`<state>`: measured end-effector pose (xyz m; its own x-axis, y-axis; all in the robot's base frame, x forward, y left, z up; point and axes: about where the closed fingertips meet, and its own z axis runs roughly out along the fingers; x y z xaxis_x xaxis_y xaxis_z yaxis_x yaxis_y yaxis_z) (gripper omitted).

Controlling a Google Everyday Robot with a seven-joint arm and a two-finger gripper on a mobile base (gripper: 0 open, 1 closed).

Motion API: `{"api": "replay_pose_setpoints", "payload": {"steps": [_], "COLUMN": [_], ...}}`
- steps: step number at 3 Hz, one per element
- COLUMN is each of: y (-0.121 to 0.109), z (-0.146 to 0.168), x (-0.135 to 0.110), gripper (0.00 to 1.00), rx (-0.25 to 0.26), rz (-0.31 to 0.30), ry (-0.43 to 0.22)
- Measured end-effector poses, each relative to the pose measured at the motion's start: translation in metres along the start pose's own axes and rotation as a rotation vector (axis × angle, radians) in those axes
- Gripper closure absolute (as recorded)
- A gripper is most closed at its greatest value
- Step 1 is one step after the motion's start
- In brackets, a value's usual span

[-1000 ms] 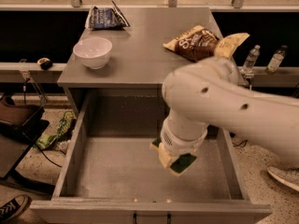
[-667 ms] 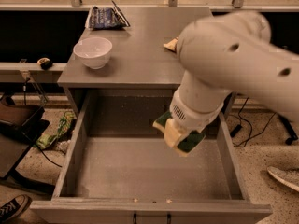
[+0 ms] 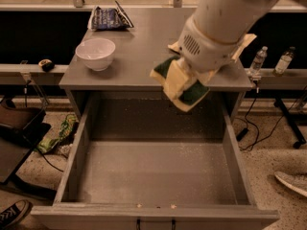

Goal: Pick sponge from top drawer and place on counter

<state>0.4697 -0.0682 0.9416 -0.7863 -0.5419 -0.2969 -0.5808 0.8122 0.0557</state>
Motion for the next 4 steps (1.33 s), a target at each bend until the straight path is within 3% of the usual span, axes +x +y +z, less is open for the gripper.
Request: {"api": "replay_pose_setpoints", "payload": {"steps": [1, 2, 3, 4], "y": [0.002, 0.000, -0.027, -0.060], "z": [-0.021, -0.016, 0.001, 0.022], "x": [-0.014, -0.020, -0.057, -0.123], "gripper": [1.00, 1.00, 1.00, 1.00], "rx": [0.005, -0.004, 0.005, 0.046], "rz": [-0.008, 0.000, 0.001, -0.009], "ry": [-0.058, -0.060, -0.045, -0.047]}}
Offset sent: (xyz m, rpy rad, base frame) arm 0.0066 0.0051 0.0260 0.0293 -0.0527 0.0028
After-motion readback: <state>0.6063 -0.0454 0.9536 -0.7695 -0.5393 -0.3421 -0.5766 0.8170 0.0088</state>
